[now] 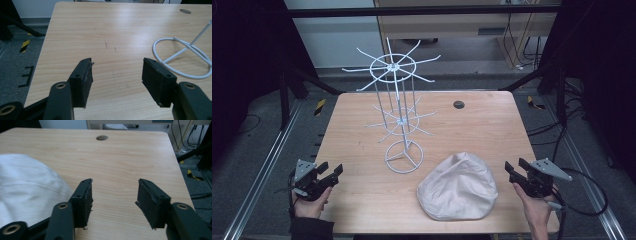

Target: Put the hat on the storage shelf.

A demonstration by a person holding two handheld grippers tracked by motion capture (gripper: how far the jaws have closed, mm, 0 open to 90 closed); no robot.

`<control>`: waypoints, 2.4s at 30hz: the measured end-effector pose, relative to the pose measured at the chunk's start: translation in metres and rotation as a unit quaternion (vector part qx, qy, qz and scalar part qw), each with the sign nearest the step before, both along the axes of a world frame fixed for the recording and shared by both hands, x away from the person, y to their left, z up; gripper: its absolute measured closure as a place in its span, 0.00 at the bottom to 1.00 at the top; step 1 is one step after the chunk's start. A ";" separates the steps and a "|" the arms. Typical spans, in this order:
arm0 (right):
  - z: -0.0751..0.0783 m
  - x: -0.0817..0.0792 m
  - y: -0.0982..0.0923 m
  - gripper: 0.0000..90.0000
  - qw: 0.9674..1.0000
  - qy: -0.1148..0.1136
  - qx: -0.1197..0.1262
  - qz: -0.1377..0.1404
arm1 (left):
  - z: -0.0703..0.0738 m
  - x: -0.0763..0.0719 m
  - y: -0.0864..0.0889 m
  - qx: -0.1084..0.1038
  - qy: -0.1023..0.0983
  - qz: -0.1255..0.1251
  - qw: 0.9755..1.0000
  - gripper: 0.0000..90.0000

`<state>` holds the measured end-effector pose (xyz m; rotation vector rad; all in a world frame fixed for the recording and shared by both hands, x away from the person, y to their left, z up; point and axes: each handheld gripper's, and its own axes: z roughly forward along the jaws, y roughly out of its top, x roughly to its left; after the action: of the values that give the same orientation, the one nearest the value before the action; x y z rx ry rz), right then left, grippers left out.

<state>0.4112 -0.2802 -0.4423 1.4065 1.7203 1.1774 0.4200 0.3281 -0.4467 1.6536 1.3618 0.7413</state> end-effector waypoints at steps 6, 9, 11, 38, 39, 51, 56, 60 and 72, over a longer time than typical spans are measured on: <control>0.016 -0.010 0.012 0.66 0.999 -0.009 0.014 0.046 | 0.002 -0.005 -0.004 0.003 0.002 0.001 1.000 0.55; 0.020 -0.015 0.024 0.75 0.997 0.005 0.006 0.083 | 0.003 -0.006 -0.004 0.001 0.002 -0.002 1.000 0.63; 0.022 -0.017 0.032 0.81 0.995 0.014 0.004 0.102 | 0.003 -0.006 -0.005 0.006 0.003 -0.003 1.000 0.66; -0.008 -0.056 0.080 1.00 0.964 0.126 -0.007 0.235 | 0.000 -0.004 -0.008 0.038 0.020 0.005 0.999 0.73; -0.008 -0.056 0.080 1.00 0.964 0.126 -0.007 0.235 | -0.001 -0.004 -0.008 0.039 0.020 0.005 0.999 0.73; -0.028 -0.050 0.078 1.00 0.964 0.173 -0.038 0.201 | -0.002 -0.002 -0.008 0.052 0.021 0.011 0.998 0.72; -0.029 -0.043 0.072 1.00 0.969 0.170 -0.038 0.175 | -0.003 -0.001 -0.008 0.053 0.022 0.011 0.998 0.72; -0.029 -0.036 0.071 1.00 0.972 0.167 -0.047 0.161 | -0.003 -0.001 -0.008 0.053 0.022 0.012 0.998 0.72; -0.029 -0.004 0.057 1.00 0.980 0.158 -0.047 0.114 | -0.004 0.001 -0.009 0.057 0.025 0.010 0.998 0.72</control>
<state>0.4069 -0.2228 -0.4715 1.4266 2.1780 1.0112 0.4209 0.3188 -0.4509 1.7599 1.3952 0.8085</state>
